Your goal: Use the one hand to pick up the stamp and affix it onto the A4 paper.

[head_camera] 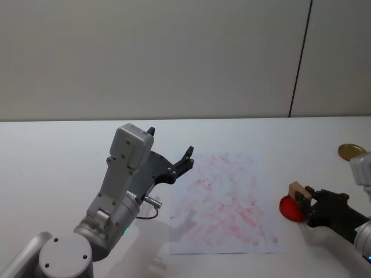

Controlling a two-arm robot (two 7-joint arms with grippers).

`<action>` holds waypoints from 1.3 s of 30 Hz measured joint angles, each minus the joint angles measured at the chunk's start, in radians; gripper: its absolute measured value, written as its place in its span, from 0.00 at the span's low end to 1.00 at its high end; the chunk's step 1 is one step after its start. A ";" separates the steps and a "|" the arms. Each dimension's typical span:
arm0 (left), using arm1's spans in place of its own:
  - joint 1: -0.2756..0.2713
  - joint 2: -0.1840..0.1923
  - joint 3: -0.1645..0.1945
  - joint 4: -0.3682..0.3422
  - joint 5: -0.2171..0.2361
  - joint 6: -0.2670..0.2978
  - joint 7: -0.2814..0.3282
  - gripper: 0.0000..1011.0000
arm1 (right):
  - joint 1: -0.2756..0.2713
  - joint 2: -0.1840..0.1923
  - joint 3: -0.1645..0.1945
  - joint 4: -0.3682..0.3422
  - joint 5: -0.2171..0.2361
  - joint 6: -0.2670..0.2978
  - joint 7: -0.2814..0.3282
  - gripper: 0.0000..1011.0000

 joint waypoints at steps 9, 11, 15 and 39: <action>0.000 0.000 0.000 0.000 0.000 0.000 0.000 0.98 | 0.004 0.004 0.002 0.013 -0.003 0.013 0.009 0.22; 0.000 0.000 0.000 0.000 0.000 0.000 0.000 0.98 | 0.005 0.005 0.002 0.015 -0.003 0.015 0.012 0.22; 0.000 0.000 0.000 0.000 0.000 0.000 0.000 0.98 | 0.008 0.005 0.002 0.021 -0.006 0.021 0.020 0.23; 0.000 0.000 0.000 0.000 0.000 0.000 0.000 0.98 | 0.013 0.004 0.000 -0.010 -0.018 -0.031 0.003 0.94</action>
